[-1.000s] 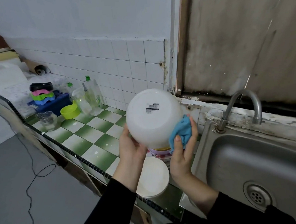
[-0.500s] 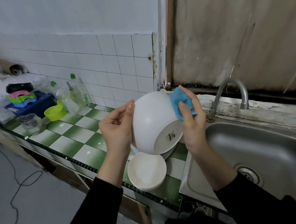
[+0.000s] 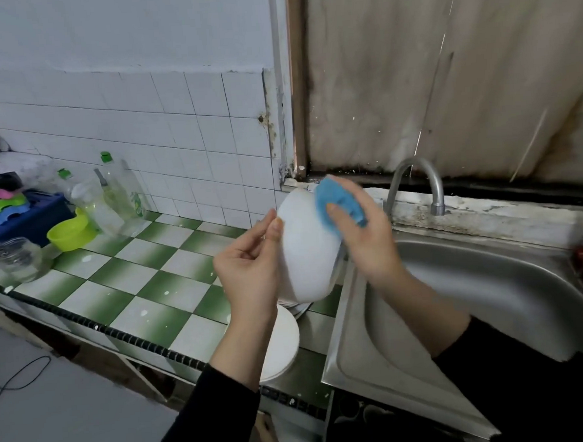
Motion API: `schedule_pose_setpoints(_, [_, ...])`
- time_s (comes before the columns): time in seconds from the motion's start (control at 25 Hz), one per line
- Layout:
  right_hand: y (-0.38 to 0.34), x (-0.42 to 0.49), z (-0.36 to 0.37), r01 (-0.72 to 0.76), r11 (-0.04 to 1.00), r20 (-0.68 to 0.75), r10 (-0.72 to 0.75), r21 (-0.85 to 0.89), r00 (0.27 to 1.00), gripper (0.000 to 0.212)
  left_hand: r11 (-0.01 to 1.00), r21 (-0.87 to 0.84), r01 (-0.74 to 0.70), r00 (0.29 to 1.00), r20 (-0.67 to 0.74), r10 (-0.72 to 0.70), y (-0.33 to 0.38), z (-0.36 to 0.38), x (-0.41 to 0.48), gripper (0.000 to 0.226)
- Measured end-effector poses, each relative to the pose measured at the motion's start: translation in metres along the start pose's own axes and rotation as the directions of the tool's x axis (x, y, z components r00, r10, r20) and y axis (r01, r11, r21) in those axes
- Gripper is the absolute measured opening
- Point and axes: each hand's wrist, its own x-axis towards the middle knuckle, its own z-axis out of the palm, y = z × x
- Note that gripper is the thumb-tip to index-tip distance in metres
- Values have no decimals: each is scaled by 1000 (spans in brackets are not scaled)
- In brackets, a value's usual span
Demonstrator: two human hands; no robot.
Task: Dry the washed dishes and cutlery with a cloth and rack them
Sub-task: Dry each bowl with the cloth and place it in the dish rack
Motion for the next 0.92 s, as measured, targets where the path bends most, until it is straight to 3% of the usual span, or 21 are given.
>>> schedule_pose_setpoints(0.04, [4,15,-10,-200,972,-49,208,125,977,31,997,-39,60,998,-7,-60,0,3,-2,19])
schedule_pose_setpoints(0.08, [5,24,-15,-315,941,-55,324,125,945,27,987,-86,133,991,-16,-135,-1,6,-4,15])
schedule_pose_setpoints(0.12, [5,26,-15,-307,951,-73,308,24,948,25,966,-142,214,975,-32,-221,-4,10,-3,12])
schedule_pose_setpoints(0.2, [-3,10,-8,-22,975,-10,20,-222,1000,29,894,-267,359,916,-81,-392,-13,13,4,8])
schedule_pose_setpoints(0.28, [-6,-10,-5,321,861,192,-265,-393,945,39,831,-341,440,862,-98,-497,-20,13,7,6])
schedule_pose_setpoints(0.32, [-2,-13,-8,377,830,252,-294,-411,922,40,823,-345,451,855,-96,-509,-21,12,7,5])
schedule_pose_setpoints(0.36, [-1,-7,-13,318,859,251,-231,-401,940,38,829,-334,448,858,-99,-503,-22,12,4,5])
schedule_pose_setpoints(0.44, [4,22,-25,-30,959,154,76,-282,985,24,866,-277,417,880,-114,-461,-24,15,-3,6])
schedule_pose_setpoints(0.48, [5,37,-29,-223,940,126,262,-259,957,20,882,-244,403,892,-113,-438,-25,18,-7,9])
schedule_pose_setpoints(0.52, [6,45,-30,-308,898,123,360,-313,925,19,896,-211,390,902,-112,-418,-27,21,-10,11])
schedule_pose_setpoints(0.56, [6,45,-27,-283,874,137,360,-395,923,19,909,-179,375,910,-114,-398,-27,23,-11,13])
schedule_pose_setpoints(0.64, [-1,26,-16,23,835,191,98,-549,977,30,931,-128,342,926,-126,-357,-28,25,-10,11])
schedule_pose_setpoints(0.72, [-4,-2,-7,346,773,342,-178,-531,923,40,949,-76,305,937,-152,-314,-27,25,-10,13])
schedule_pose_setpoints(0.76, [2,-6,-8,383,785,378,-206,-487,903,42,955,-64,291,941,-160,-298,-26,25,-11,15])
schedule_pose_setpoints(0.84, [8,13,-14,111,922,260,-12,-371,965,38,958,-71,279,944,-163,-287,-25,27,-17,14])
schedule_pose_setpoints(0.92, [12,31,-16,-140,921,159,209,-363,965,31,955,-82,286,937,-185,-296,-26,29,-18,12])
